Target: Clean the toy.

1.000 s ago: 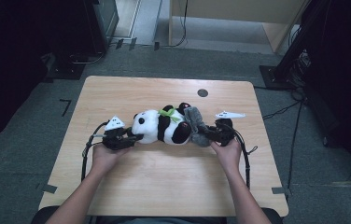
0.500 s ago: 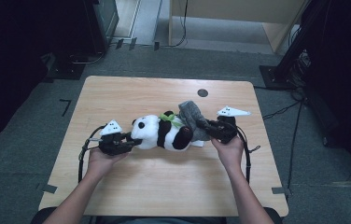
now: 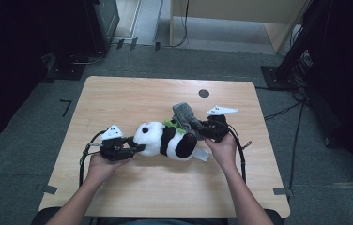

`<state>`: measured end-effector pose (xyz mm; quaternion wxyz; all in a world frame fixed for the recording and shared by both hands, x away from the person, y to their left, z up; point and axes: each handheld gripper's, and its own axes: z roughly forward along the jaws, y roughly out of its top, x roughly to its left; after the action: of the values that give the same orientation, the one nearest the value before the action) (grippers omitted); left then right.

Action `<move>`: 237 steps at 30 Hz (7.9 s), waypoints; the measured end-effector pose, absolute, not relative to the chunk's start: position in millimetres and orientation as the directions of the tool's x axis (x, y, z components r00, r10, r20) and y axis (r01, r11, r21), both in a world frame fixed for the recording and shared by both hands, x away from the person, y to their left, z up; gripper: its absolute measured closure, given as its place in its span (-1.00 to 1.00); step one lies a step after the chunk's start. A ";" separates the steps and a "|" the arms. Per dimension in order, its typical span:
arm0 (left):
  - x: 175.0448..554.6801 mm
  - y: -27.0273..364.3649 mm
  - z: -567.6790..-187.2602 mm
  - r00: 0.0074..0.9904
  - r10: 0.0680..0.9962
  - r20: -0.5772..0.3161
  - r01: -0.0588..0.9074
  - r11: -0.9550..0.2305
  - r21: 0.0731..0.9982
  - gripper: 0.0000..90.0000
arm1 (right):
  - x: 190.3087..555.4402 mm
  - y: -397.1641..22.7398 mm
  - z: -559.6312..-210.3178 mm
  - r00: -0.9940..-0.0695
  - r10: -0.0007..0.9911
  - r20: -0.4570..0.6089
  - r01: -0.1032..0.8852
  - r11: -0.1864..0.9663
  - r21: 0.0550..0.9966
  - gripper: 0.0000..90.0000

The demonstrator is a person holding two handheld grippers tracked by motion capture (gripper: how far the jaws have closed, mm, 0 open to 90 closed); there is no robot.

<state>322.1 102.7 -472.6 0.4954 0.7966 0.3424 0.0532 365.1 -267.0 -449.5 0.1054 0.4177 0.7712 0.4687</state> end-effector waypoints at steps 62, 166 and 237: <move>376.5 91.6 -474.5 0.749 0.635 -0.188 0.438 -0.262 0.860 0.11 | 408.0 -292.2 -457.0 -0.532 0.794 0.294 0.636 0.146 0.758 0.76; 365.2 90.1 -467.7 0.643 0.711 -0.286 0.556 -0.177 0.812 0.13 | 392.2 -235.0 -334.2 -0.584 0.784 0.209 0.595 0.238 0.768 0.76; 368.2 88.7 -468.0 0.634 0.717 -0.290 0.569 -0.177 0.803 0.14 | 404.9 -265.0 -372.9 -0.489 0.846 0.213 0.687 0.224 0.691 0.76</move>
<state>368.2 88.7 -468.0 0.4839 0.7635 0.4208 0.0766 404.9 -265.0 -372.9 0.1047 0.4945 0.7751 0.3790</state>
